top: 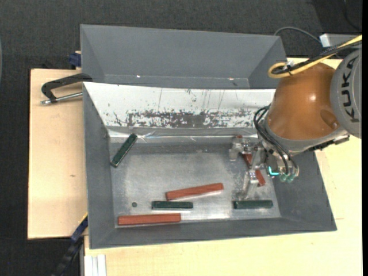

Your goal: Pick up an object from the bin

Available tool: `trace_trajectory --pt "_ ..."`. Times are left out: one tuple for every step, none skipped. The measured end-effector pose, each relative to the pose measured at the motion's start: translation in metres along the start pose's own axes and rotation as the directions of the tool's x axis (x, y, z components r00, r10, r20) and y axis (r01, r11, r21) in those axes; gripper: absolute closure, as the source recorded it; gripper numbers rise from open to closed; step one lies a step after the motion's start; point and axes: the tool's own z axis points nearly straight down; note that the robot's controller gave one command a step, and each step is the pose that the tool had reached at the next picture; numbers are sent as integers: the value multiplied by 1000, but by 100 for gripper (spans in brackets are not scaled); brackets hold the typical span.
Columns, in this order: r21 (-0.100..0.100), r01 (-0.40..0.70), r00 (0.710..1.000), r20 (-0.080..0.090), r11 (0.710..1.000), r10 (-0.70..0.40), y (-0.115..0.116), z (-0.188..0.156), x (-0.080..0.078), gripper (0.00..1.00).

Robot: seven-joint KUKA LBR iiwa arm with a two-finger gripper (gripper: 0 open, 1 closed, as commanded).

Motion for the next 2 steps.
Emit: trace_trajectory --pt "0 1 1000 6 1000 -1 0 -3 -1 0" --pt "1 72 997 10 997 -72 51 68 -21 0"
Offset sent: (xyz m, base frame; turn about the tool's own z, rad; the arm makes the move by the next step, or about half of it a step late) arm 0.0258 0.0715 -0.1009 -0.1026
